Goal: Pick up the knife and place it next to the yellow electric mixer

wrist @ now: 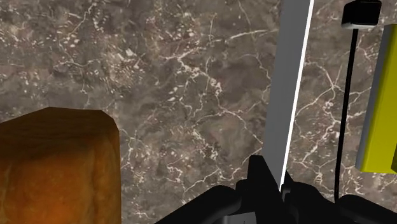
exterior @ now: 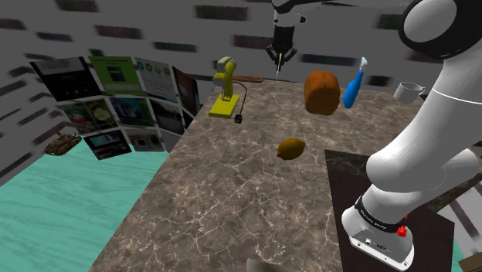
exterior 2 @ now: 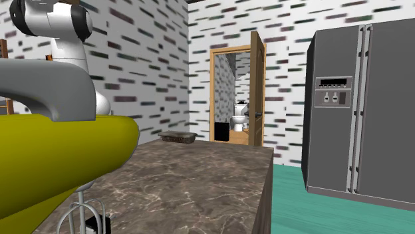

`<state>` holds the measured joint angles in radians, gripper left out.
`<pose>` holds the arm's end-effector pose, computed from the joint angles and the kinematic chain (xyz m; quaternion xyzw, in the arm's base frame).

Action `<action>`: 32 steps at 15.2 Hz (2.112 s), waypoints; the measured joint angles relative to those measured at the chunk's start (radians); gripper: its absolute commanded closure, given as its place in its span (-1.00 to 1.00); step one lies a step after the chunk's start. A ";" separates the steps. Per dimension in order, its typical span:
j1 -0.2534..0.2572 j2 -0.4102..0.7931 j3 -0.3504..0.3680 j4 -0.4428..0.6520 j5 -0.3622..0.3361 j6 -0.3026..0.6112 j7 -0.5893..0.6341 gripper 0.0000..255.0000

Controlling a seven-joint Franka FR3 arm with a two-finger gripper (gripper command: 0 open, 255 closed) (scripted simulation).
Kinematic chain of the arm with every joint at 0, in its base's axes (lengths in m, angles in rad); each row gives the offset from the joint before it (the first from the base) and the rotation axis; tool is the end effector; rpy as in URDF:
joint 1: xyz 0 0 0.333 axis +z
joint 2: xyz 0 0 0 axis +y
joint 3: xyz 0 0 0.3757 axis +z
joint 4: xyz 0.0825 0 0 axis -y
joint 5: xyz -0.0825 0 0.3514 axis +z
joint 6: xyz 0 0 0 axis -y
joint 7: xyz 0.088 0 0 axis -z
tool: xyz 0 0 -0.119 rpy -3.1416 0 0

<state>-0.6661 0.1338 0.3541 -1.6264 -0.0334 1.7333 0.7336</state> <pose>0.5421 -0.1928 0.5922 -0.8672 0.4979 0.0105 0.0046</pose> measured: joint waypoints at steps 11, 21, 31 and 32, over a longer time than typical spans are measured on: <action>0.000 0.012 -0.001 -0.133 -0.005 0.144 0.004 1.00; 0.002 0.044 -0.004 -0.230 -0.019 0.271 0.013 1.00; 0.005 0.095 -0.010 -0.304 -0.041 0.392 0.024 1.00; 0.007 0.101 -0.010 -0.311 -0.044 0.406 0.029 1.00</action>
<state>-0.6590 0.2346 0.3443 -1.9378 -0.0775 2.1390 0.7623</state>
